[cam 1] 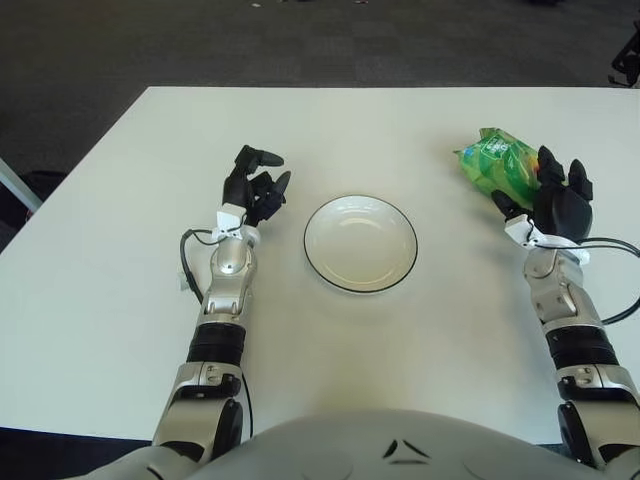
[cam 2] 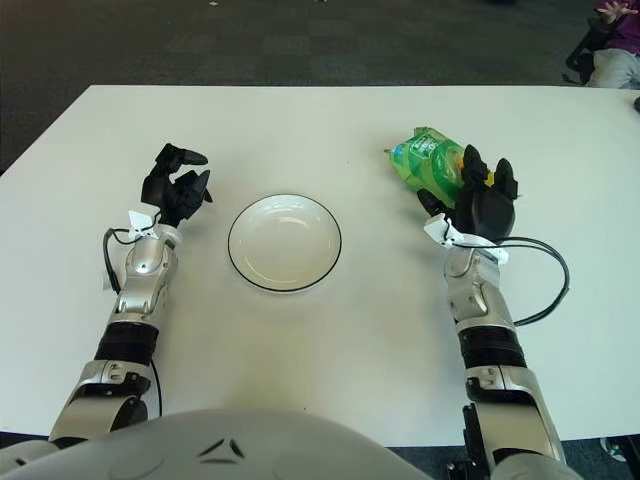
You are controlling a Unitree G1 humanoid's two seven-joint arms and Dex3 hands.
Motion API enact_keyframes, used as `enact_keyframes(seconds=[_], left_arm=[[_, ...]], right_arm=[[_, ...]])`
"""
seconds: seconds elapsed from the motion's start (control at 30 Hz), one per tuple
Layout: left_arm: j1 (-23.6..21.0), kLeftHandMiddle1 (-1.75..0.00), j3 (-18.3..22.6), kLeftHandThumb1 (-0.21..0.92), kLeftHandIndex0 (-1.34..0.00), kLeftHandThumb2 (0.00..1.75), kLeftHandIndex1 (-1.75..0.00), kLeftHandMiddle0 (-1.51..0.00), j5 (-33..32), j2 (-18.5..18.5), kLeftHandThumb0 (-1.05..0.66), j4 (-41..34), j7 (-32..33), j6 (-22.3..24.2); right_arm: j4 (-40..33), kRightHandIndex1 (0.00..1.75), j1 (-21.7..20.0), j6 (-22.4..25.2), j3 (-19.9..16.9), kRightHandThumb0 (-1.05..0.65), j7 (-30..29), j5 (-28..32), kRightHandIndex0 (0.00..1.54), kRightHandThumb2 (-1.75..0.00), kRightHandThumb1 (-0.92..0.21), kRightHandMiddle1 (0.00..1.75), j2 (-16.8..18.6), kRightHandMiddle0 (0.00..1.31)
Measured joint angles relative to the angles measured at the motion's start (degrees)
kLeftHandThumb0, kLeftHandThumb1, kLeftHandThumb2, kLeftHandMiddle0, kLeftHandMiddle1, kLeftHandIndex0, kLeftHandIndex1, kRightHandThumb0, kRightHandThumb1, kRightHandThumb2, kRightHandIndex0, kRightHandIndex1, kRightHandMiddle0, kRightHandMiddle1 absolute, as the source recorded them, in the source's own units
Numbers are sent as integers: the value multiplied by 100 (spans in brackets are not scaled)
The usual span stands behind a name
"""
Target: Put the snack into the plate.
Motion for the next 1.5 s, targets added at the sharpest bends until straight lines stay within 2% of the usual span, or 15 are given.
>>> enact_keyframes(seconds=[0.13, 0.27, 0.87, 0.93, 1.03, 1.07, 1.13, 1.17, 1.2, 1.23, 1.27, 1.33, 1.43, 1.47, 1.5], left_arm=[[2, -175, 5, 92, -50, 24, -144, -97, 1, 0, -36, 12, 2, -20], [2, -175, 7, 92, -50, 24, -144, -97, 9, -4, -36, 36, 10, -40], [1, -175, -2, 92, -51, 23, -143, -97, 73, -65, -36, 69, 122, -161], [2, -175, -1, 92, -51, 23, -143, -97, 77, -65, -36, 74, 128, -185], [2, -175, -3, 92, -51, 23, -143, -97, 79, -65, -36, 83, 141, -209], [2, -175, -3, 92, -51, 23, -143, -97, 81, -66, -36, 84, 143, -213], [3, -175, -3, 92, -51, 23, -143, -98, 84, -66, -36, 87, 150, -215], [4, -175, -3, 92, -51, 23, -143, -98, 87, -66, -36, 87, 158, -216], [4, -175, -4, 92, -51, 23, -143, -98, 91, -67, -36, 87, 164, -217], [4, -175, -7, 92, -51, 23, -143, -98, 96, -68, -36, 87, 167, -220], [4, -175, -7, 92, -51, 23, -143, -98, 98, -69, -36, 87, 169, -222], [5, -175, -7, 92, -51, 23, -143, -98, 101, -69, -36, 87, 173, -223], [5, -175, -6, 92, -51, 23, -143, -98, 107, -68, -36, 87, 180, -225], [5, -175, -6, 92, -51, 23, -143, -98, 108, -68, -36, 87, 183, -226], [5, -175, -6, 92, -51, 23, -143, -98, 108, -68, -36, 87, 186, -226]], right_arm=[[882, 0, -292, -303, 67, -102, -245, 30, 0, -75, -92, 0, -71, 15], [1547, 0, -514, -364, 195, -103, -369, 23, 0, -76, -92, 0, -180, 15], [2330, 0, -1025, -494, 534, -104, -267, 203, 0, -74, -92, 0, -478, 15], [2421, 0, -1099, -502, 591, -102, -223, 203, 0, -71, -92, 4, -516, 23], [2598, 1, -1215, -515, 680, -89, -212, 196, 6, -56, -92, 10, -570, 43], [2656, 1, -1252, -519, 702, -87, -221, 194, 7, -54, -92, 11, -587, 45], [2852, 4, -1352, -505, 798, -64, -373, 139, 34, -30, -92, 23, -616, 61], [2972, 9, -1412, -471, 852, -58, -525, 98, 40, -27, -92, 44, -617, 61], [3102, 24, -1478, -431, 905, -50, -693, 39, 45, -23, -92, 77, -612, 59], [3231, 43, -1531, -391, 948, -46, -868, -8, 44, -20, -92, 96, -604, 59], [3358, 52, -1592, -368, 990, -44, -1043, -24, 44, -19, -92, 104, -593, 59], [3572, 98, -1684, -379, 1042, -40, -1341, -27, 35, -15, -92, 119, -572, 61], [3851, 139, -1756, -535, 1085, -38, -1732, -5, 25, -14, -92, 127, -563, 61], [3931, 144, -1770, -604, 1102, -38, -1835, 7, 23, -14, -92, 129, -562, 60], [3989, 148, -1779, -665, 1116, -24, -1915, 15, 24, -21, -91, 129, -561, 59]])
